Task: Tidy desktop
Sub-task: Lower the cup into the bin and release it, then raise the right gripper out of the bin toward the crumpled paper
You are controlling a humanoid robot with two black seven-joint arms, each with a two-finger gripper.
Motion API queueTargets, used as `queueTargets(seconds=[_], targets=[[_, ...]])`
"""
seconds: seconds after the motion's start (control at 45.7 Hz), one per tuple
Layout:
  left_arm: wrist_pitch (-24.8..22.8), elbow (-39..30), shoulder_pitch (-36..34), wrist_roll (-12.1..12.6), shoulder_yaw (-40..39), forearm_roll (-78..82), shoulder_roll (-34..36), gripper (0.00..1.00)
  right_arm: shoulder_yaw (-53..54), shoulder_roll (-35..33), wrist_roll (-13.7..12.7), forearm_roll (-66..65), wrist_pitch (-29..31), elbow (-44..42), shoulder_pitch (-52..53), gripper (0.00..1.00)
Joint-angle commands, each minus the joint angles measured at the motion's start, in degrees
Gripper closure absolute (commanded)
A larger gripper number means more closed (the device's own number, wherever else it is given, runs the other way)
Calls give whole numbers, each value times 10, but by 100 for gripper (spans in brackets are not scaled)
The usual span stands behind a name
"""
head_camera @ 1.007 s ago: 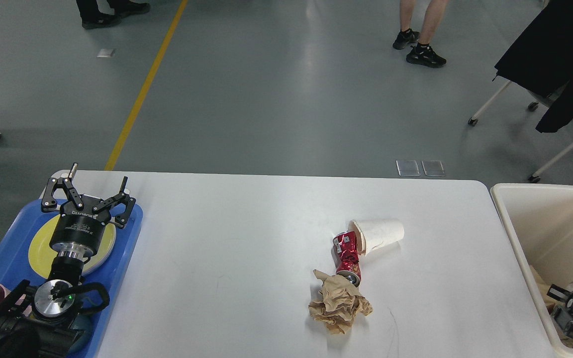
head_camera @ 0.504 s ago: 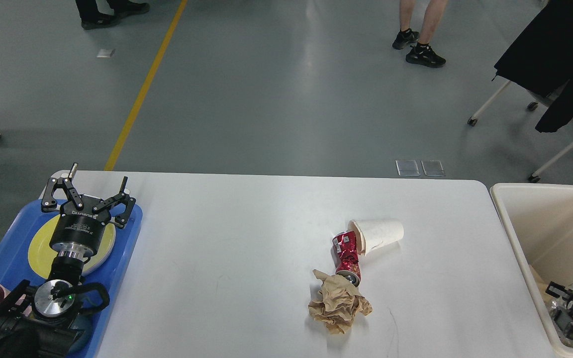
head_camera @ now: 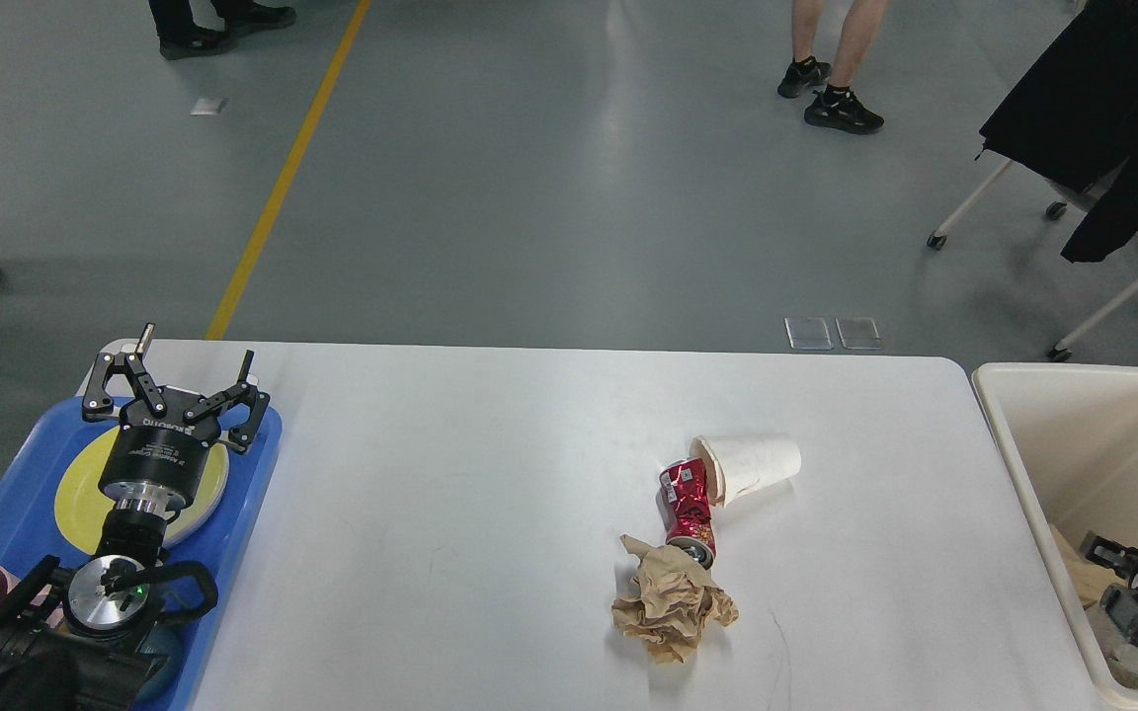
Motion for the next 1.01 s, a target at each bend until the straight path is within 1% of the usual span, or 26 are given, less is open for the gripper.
queueTargets(seconds=[0.0, 0.066, 0.131, 0.241, 0.328, 0.416, 0.482, 0.613, 0.679, 0.722, 0.788, 0.876, 0.985], targets=[[0, 0, 0, 0, 0, 0, 0, 3, -5, -37, -17, -10, 69, 58, 76, 0], [0, 0, 0, 0, 0, 0, 0, 3, -9, -51, -36, -44, 102, 107, 128, 0], [0, 0, 0, 0, 0, 0, 0, 3, -21, -67, -51, -91, 121, 179, 188, 0], [0, 0, 0, 0, 0, 0, 0, 3, -66, -92, -54, -142, 128, 333, 314, 0], [0, 0, 0, 0, 0, 0, 0, 3, -124, -86, -54, -147, 129, 433, 413, 0], [0, 0, -1, 0, 0, 0, 0, 3, -167, -59, -54, -146, 155, 504, 500, 0], [0, 0, 0, 0, 0, 0, 0, 3, -190, -29, -54, -143, 199, 536, 561, 0], [-1, 0, 0, 0, 0, 0, 0, 3, -191, 12, -54, -140, 352, 574, 663, 0], [0, 0, 0, 0, 0, 0, 0, 3, -185, 22, -54, -136, 388, 597, 701, 0], [0, 0, 0, 0, 0, 0, 0, 3, -180, 30, -54, -120, 388, 650, 754, 0], [0, 0, 0, 0, 0, 0, 0, 3, -182, 56, -54, -104, 388, 694, 800, 0], [0, 0, 0, 0, 0, 0, 0, 3, -182, 80, -51, -82, 386, 738, 848, 0], [0, 0, 0, 0, 0, 0, 0, 3, -185, 112, -48, -4, 372, 776, 908, 0]])
